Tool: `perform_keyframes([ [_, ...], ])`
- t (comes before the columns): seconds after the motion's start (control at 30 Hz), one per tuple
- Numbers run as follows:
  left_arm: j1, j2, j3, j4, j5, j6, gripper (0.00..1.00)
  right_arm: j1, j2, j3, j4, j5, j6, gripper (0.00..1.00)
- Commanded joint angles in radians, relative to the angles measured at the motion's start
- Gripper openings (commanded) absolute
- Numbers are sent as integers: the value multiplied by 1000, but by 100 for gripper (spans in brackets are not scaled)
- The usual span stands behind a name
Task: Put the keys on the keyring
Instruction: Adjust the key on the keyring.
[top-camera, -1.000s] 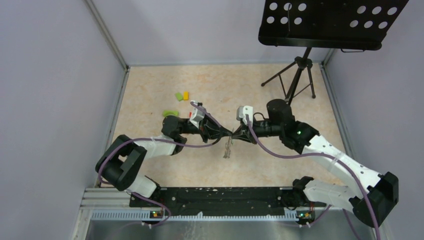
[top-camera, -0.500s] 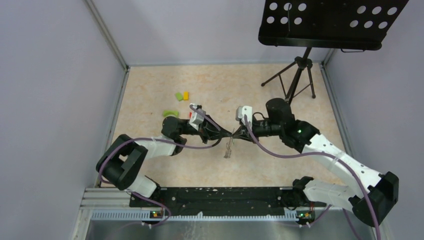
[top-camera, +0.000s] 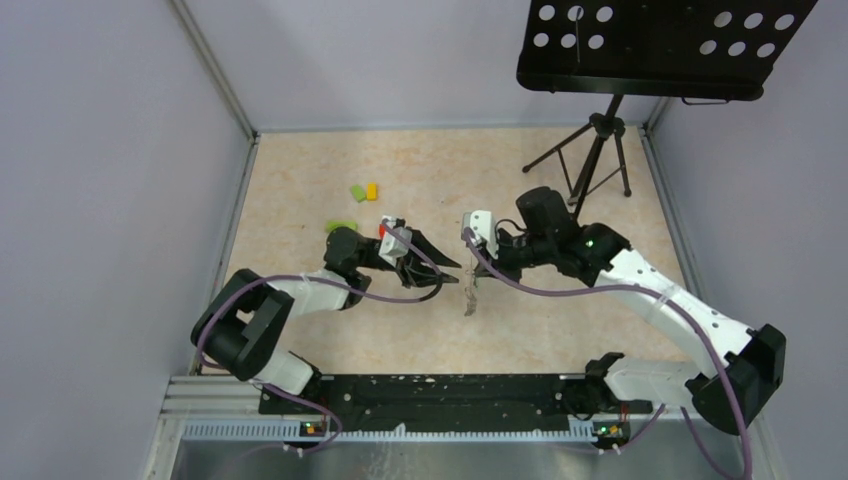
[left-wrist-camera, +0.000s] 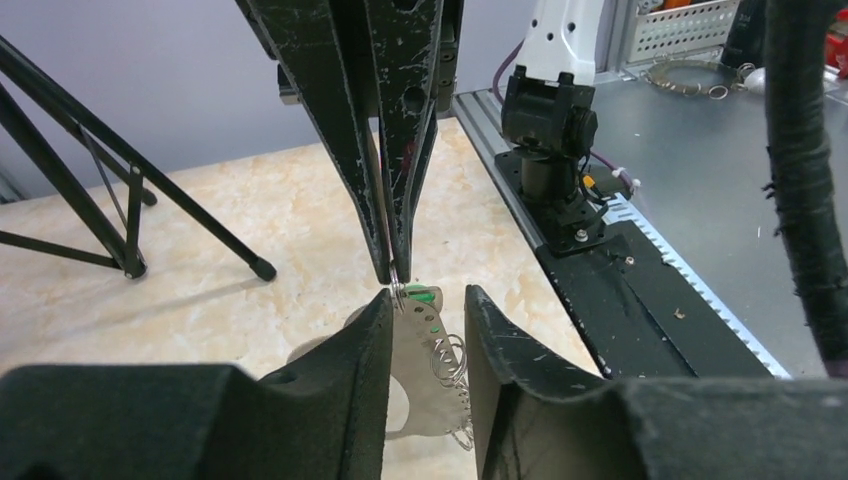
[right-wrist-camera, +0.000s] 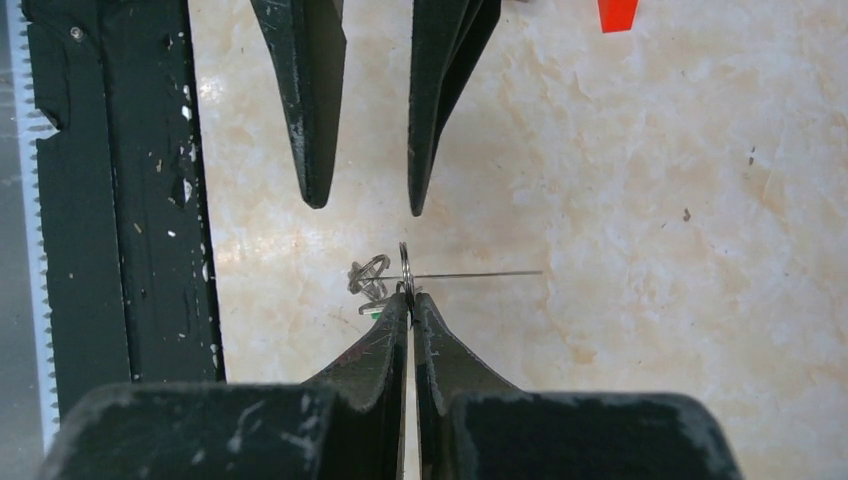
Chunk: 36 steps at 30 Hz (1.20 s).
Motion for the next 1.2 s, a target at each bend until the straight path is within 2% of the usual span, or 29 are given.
perform_keyframes([
  [0.0,6,-52,34,-150,-13,134,39,19,13,72,-28,34,-21,0],
  [0.1,7,-81,58,-334,-40,258,45,25,22,81,-33,53,-18,0],
  [0.2,7,-104,69,-434,-50,341,54,31,53,117,-69,81,-21,0],
  [0.33,6,-122,64,-461,-82,352,59,48,96,174,-130,109,-25,0],
  [0.43,5,-113,45,-373,-82,282,61,60,116,197,-146,116,-18,0],
  [0.53,6,-77,43,-244,-67,155,56,68,139,222,-158,121,-9,0],
  [0.63,6,-44,53,-191,-56,66,48,73,163,250,-180,128,-3,0],
  [0.93,5,30,30,-16,-57,-33,40,80,180,277,-204,136,8,0],
  [1.17,3,53,32,11,-67,-39,37,85,180,273,-196,132,15,0],
])
